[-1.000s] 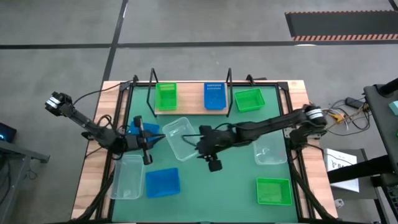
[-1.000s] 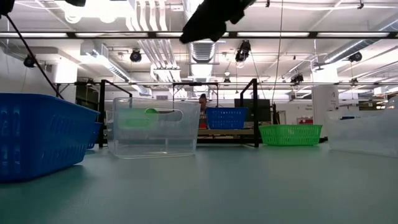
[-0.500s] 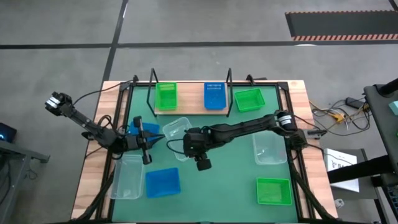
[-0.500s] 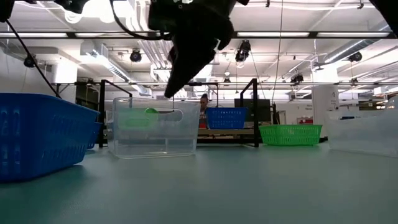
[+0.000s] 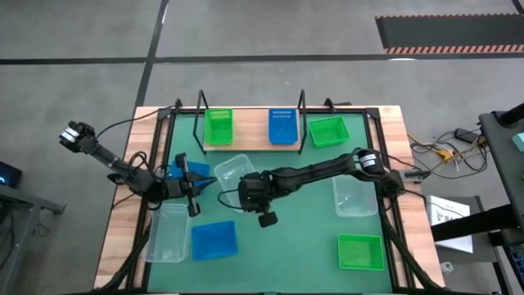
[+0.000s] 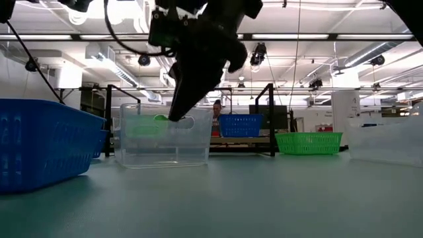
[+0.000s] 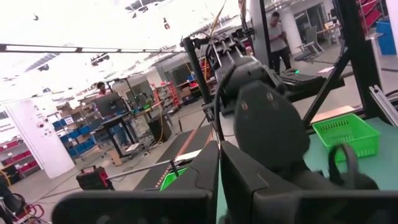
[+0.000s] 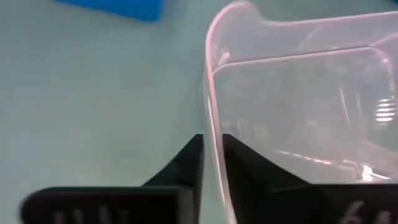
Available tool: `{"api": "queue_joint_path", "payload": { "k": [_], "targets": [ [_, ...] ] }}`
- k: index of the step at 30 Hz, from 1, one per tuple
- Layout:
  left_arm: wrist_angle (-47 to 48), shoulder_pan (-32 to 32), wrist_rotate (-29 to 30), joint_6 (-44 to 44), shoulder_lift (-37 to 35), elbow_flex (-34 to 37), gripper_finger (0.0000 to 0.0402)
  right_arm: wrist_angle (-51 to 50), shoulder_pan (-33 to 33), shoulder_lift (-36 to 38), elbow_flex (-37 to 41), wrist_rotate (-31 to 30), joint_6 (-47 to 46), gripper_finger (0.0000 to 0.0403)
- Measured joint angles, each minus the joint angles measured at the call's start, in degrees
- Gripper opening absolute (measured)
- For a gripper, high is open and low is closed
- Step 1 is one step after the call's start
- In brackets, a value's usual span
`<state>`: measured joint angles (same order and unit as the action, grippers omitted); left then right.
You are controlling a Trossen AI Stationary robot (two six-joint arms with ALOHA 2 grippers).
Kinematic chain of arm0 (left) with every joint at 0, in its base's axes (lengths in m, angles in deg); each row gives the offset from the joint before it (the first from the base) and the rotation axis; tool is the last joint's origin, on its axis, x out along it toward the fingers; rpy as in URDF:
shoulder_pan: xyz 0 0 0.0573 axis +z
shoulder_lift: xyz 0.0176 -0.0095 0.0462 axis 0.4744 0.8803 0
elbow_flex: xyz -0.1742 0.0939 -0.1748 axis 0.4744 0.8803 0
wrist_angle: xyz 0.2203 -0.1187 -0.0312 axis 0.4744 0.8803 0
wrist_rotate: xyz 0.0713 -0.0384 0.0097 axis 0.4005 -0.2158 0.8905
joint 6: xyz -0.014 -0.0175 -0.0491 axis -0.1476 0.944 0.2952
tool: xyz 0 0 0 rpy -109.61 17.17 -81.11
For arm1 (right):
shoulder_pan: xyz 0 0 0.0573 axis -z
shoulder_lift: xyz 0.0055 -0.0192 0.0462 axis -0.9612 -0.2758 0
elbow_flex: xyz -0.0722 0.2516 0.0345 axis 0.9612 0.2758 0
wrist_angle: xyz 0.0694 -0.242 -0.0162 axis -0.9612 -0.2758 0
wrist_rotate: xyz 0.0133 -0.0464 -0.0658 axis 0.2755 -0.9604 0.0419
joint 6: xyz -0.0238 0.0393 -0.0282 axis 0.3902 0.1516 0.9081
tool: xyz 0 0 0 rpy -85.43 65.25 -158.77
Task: Stack baskets on shelf by color
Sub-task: Put the middle transparent bin on the shelf
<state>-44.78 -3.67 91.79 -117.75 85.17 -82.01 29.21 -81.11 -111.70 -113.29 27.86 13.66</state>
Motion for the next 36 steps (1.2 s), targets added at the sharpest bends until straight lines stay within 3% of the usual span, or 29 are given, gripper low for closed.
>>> {"api": "queue_joint_path", "payload": {
  "k": [3, 9, 18, 29, 36],
  "targets": [
    [0.1, 0.0, 0.0, 0.0, 0.0, 0.1, 0.0000, 0.0, -0.4, -0.3, 0.0, -0.1, 1.2, 0.0015],
    [0.0, 0.0, 0.0, 0.0, 0.0, 0.0, 0.0000, -1.1, -1.9, 0.6, 0.1, -0.2, -0.3, 0.0009],
    [-0.4, 0.0, 0.0, 0.1, 0.0, 0.0, 0.0000, -2.8, -3.1, 9.1, 0.1, -0.5, -4.9, 0.0009],
    [-0.5, 0.0, 0.0, 0.1, 0.0, 0.2, 0.0000, -2.3, -1.4, 19.0, 0.1, -17.5, 0.0, 0.0009],
    [-3.5, 0.0, 0.0, -1.2, 0.0, 0.2, 0.0000, 1.1, 6.4, 17.6, 0.1, -19.5, 3.2, 0.0008]
  ]
}}
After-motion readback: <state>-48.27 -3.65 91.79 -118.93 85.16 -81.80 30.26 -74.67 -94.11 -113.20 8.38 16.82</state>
